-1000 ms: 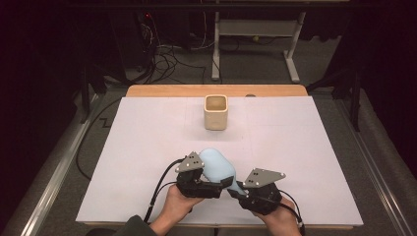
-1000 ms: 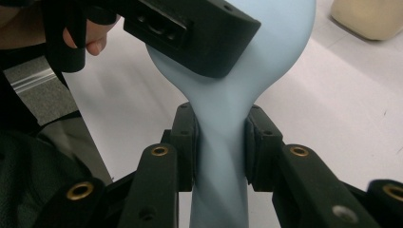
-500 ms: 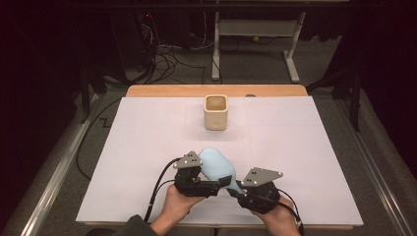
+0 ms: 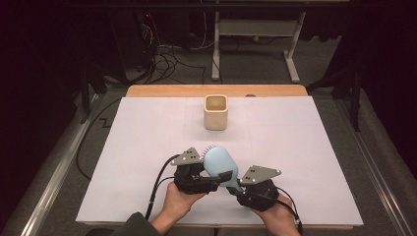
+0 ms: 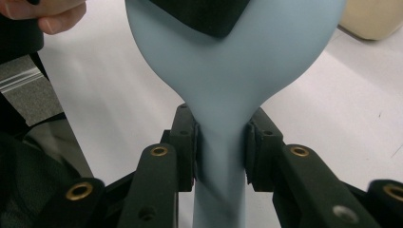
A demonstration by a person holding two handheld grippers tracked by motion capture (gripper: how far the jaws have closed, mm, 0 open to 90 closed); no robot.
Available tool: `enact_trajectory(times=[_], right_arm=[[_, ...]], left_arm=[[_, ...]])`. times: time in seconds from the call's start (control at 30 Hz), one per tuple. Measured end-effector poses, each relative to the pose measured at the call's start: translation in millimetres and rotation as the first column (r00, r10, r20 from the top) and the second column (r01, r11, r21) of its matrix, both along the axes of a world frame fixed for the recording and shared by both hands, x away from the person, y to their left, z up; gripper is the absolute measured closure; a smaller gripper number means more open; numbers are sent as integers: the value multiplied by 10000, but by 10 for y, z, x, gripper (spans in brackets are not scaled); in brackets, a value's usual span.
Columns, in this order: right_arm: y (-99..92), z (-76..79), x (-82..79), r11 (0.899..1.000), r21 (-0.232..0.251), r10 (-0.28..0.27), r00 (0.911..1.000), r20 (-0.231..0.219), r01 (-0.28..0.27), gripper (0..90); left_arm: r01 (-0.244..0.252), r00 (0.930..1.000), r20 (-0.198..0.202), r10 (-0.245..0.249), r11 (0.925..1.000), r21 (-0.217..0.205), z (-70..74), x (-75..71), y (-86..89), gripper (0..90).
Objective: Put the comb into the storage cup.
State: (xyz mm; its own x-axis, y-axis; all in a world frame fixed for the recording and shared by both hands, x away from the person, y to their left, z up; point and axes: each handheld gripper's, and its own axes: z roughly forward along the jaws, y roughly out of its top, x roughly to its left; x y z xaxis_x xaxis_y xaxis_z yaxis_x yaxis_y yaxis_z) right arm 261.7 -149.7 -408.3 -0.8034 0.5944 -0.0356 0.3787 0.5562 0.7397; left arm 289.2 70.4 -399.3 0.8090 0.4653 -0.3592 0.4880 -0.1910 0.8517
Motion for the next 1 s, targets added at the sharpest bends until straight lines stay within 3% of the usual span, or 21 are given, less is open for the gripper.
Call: enact_trajectory(times=[0.2, 0.47, 0.83, 1.0], right_arm=[[-3, 13, 3, 10000, 97, -11, 10000, 67, 10, 704], [-14, 17, 5, 9985, 497, 208, 9998, 38, -210, 704], [-45, 30, -2, 9961, 794, 382, 9993, -12, -380, 694], [-63, 24, 2, 9947, 948, 404, 9991, -120, -391, 624]], left_arm=[[147, 9998, -143, -149, 9998, -121, 67, 6, -9, 478], [281, 9996, -22, -281, 9994, 218, 168, -22, -21, 498], [386, 9993, -18, -386, 9991, 194, 211, -30, -11, 503], [266, 9996, 102, -267, 9996, 107, 241, -21, 33, 504]])
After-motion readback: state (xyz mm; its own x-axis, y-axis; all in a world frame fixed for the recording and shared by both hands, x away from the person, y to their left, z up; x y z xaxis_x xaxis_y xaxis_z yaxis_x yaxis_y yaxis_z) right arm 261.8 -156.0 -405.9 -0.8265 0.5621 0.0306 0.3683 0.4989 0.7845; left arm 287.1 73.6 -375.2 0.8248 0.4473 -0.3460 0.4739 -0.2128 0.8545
